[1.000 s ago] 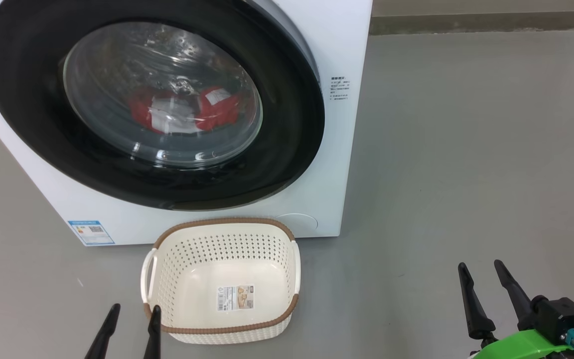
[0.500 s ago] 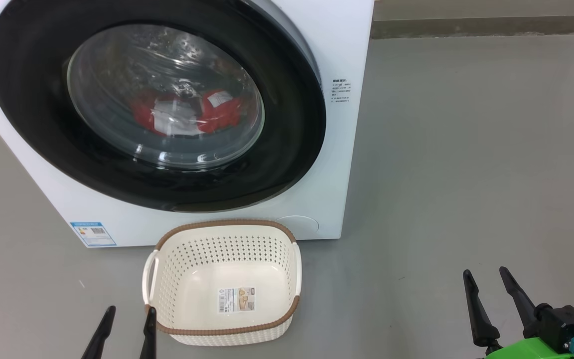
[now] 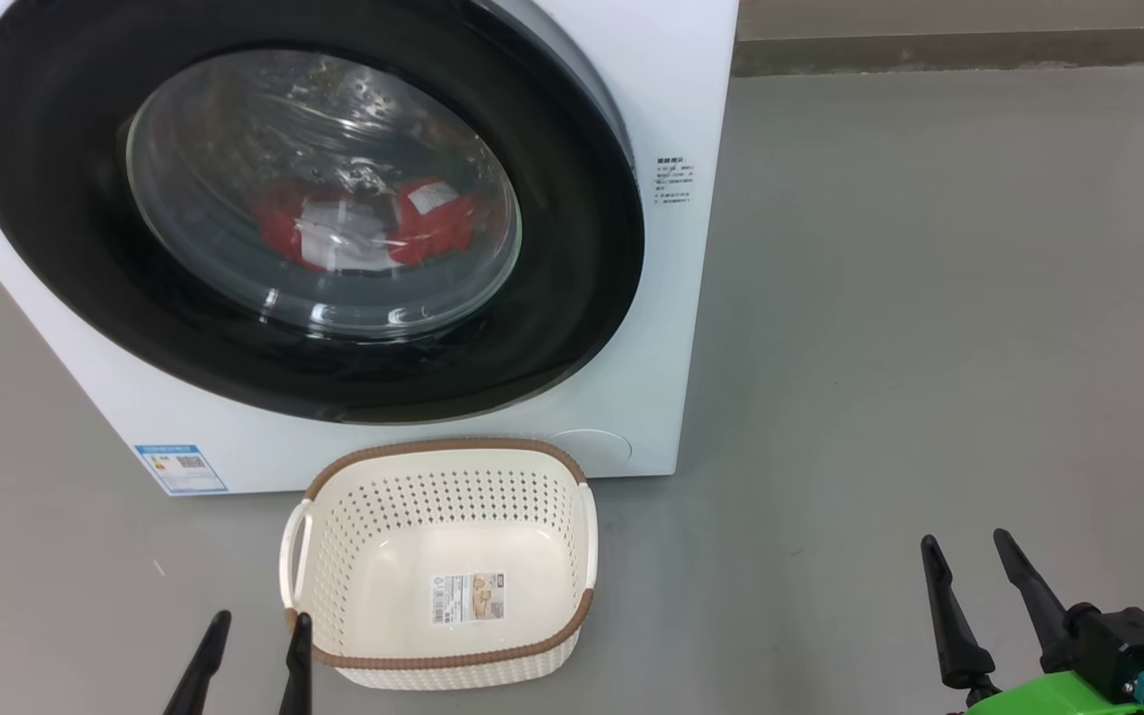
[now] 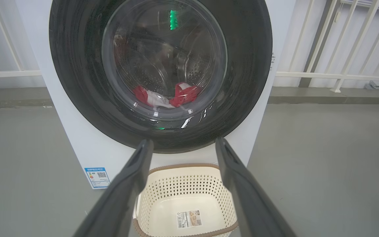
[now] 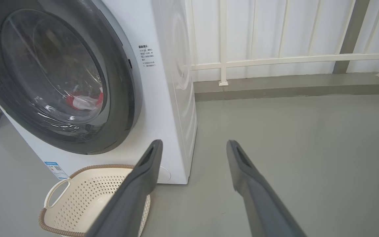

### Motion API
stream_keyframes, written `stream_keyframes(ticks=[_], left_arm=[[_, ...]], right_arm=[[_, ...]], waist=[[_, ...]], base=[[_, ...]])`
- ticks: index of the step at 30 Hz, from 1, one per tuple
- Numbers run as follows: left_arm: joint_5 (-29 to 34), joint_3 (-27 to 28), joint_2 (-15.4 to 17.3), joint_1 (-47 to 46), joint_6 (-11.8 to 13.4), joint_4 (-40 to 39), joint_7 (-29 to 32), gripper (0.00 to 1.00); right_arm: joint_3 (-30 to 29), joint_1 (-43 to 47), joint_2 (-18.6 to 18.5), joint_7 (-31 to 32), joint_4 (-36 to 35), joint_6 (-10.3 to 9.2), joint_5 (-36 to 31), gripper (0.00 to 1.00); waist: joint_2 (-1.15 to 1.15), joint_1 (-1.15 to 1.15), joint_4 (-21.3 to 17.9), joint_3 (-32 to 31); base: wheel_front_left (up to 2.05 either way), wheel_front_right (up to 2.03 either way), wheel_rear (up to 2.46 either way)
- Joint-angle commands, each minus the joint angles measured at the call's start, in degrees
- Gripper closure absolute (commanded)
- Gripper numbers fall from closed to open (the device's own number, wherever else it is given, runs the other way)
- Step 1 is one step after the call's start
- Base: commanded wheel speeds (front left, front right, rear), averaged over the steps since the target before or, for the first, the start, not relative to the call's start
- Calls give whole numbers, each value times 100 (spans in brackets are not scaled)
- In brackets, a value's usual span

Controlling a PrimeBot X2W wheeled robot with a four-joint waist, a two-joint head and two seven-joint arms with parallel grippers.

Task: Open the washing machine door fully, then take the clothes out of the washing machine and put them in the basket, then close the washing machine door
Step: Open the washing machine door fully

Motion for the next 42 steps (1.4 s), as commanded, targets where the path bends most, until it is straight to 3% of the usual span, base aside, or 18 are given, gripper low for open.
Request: stream_keyframes(ticks=[1,2,3,4,15,20,31,37,42], left_arm=[[-25,164,45,-72,-33,-126,-70,0],[-25,162,45,-76,-33,-133,-70,0],[-26,160,44,-80,-33,-140,-70,0],[-26,155,44,-84,-33,-148,-70,0],[-67,94,34,-122,-33,-226,-70,0],[-98,27,32,-261,-33,-261,-70,0],[-288,-250,139,-736,-33,-280,-70,0],[-414,-367,186,-987,-33,-255,-70,0],[-497,-448,211,-1143,-33,-207,-70,0]], right_arm=[[193,-119,-95,-60,-168,-5,99,0],[214,-136,-95,-60,-172,-5,162,54],[242,-161,-95,-60,-179,-5,212,81],[299,-191,-95,-60,-180,-5,222,100],[694,-952,-95,-60,-324,-5,874,100],[804,-1696,-95,-60,-343,-5,1424,100],[991,-3430,-95,-60,-65,-5,1842,100],[1410,-4264,-255,-10,547,-5,3025,100],[1735,-4905,-512,586,862,-5,4475,100]], waist=[[0,0,5,7],[0,0,8,10],[0,0,12,14],[0,0,17,18],[0,0,118,106],[0,0,233,289],[0,0,635,889],[0,0,859,1211],[0,0,1011,1418]], base=[[0,0,0],[0,0,0],[0,0,0],[0,0,0],[0,0,0],[0,0,0],[0,0,0],[0,0,0],[0,0,0]])
